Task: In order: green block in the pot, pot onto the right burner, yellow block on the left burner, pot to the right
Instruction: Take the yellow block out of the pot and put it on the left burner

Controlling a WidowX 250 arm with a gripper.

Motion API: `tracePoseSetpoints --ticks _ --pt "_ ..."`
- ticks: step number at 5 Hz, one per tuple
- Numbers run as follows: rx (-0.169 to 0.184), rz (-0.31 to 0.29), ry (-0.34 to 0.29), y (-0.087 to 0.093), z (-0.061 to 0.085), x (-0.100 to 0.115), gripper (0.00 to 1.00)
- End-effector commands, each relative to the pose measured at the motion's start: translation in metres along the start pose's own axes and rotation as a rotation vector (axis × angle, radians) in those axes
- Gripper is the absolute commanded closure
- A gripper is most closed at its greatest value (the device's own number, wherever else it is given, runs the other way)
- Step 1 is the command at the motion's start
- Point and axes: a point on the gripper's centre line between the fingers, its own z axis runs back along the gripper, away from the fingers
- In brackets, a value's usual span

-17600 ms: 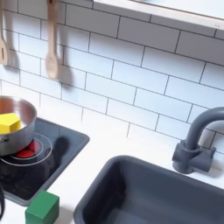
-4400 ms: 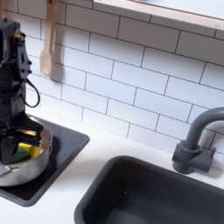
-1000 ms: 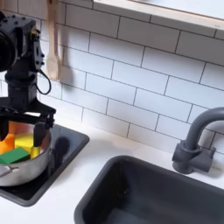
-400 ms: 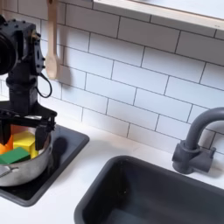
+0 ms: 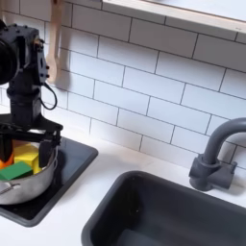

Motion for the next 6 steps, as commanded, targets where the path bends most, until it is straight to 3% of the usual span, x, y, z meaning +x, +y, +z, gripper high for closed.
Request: tracePoseSetpoints --ticks 1,2,3,6 --pt "0.008 -0.001 -0.019 0.003 0.0 0.009 0.0" --pt "0.009 0.007 -0.024 0.003 -0.001 0.014 0.91" --pt "0.014 0.018 -0.027 0.003 -0.002 0.016 1.0" --pt "0.009 0.005 -0.054 0.004 0.01 0.015 1.0"
